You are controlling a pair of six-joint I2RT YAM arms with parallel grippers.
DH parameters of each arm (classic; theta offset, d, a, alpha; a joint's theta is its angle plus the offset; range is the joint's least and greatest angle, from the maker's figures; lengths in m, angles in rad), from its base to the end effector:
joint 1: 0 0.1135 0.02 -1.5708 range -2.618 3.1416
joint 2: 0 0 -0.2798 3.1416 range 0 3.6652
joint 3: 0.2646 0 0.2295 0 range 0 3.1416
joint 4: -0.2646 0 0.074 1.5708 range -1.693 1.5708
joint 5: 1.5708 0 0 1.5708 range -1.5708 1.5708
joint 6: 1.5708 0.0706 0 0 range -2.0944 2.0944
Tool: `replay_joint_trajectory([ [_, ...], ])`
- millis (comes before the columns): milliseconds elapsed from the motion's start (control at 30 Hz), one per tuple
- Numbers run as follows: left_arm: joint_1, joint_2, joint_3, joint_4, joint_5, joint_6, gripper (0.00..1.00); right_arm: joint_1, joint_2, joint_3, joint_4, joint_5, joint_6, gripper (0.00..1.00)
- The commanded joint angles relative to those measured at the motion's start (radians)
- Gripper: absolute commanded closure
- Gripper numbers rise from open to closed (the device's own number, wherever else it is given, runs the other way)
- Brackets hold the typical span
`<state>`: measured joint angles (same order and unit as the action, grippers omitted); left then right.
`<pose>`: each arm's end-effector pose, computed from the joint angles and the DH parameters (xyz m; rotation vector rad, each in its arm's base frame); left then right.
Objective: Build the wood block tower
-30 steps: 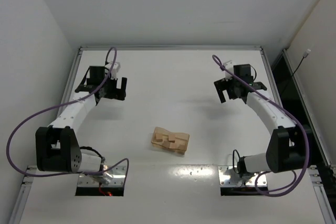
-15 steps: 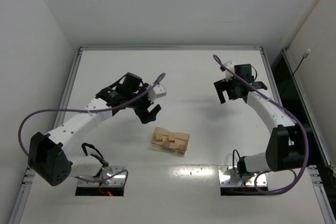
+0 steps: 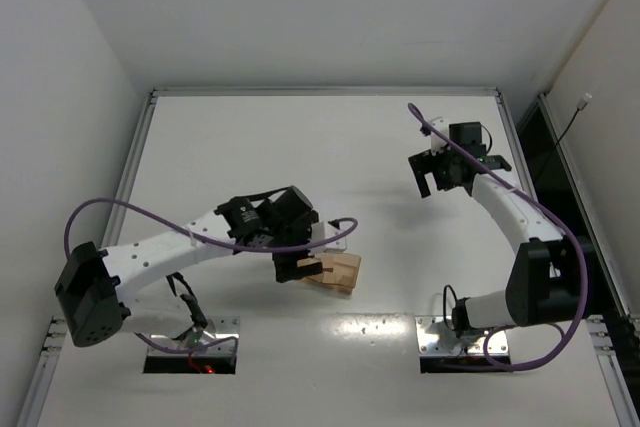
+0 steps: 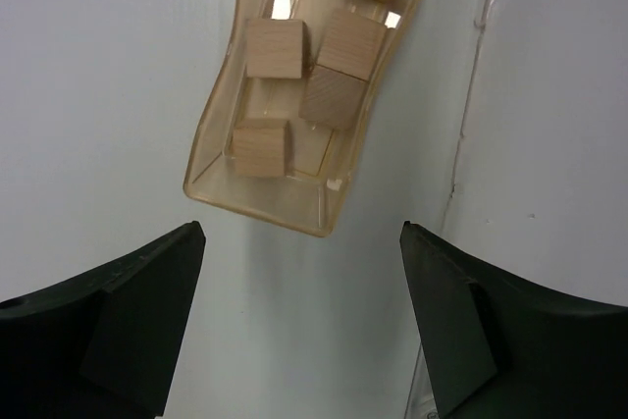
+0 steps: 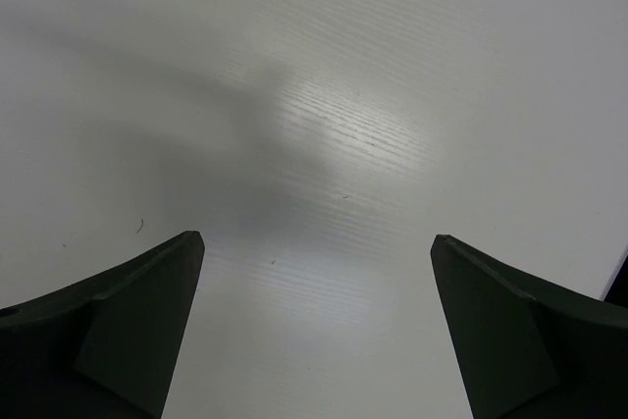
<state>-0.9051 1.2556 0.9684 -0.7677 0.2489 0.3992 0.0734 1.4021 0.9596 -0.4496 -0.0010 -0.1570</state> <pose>0.1302 -0.1940 0.2504 1.6845 2.0612 -0.4979 0.2889 0.0213 0.2362 -0.2835 2.4468 -0.0351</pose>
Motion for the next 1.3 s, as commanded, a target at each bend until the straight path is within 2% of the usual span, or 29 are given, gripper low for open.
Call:
replay_joint_trajectory([
  [0,-0.077,0.030,-0.007,0.045,-0.065,0.029,0.22,-0.012,-0.011,0.007,0.029,-0.013,-0.007,0.01],
  [200,-0.198,0.080,-0.045,0.108,-0.123,0.038,0.22,-0.021,-0.011,0.007,0.029,-0.013,-0.007,0.01],
  [300,-0.227,0.091,-0.068,0.152,-0.132,0.038,0.28,-0.030,-0.011,0.007,0.029,-0.013,-0.007,0.01],
  [767,-0.218,0.183,-0.115,0.260,-0.142,0.069,0.42,-0.040,0.008,0.007,0.020,-0.033,-0.007,0.01],
  [900,-0.209,0.214,-0.115,0.260,-0.106,0.087,0.51,-0.040,0.017,0.007,0.020,-0.033,-0.007,0.01],
  [933,-0.209,0.214,-0.115,0.260,-0.097,0.087,0.60,-0.040,0.017,0.007,0.020,-0.033,-0.007,0.01],
  [1033,-0.199,0.235,-0.105,0.260,-0.088,0.087,0.74,-0.040,0.017,0.007,0.020,-0.033,-0.007,0.01],
  [1067,-0.199,0.235,-0.105,0.260,-0.088,0.087,0.82,-0.040,0.017,0.007,0.020,-0.033,-0.007,0.01],
  [1267,-0.181,0.254,-0.086,0.251,-0.069,0.078,0.94,-0.040,0.026,0.007,0.020,-0.033,-0.007,0.01],
])
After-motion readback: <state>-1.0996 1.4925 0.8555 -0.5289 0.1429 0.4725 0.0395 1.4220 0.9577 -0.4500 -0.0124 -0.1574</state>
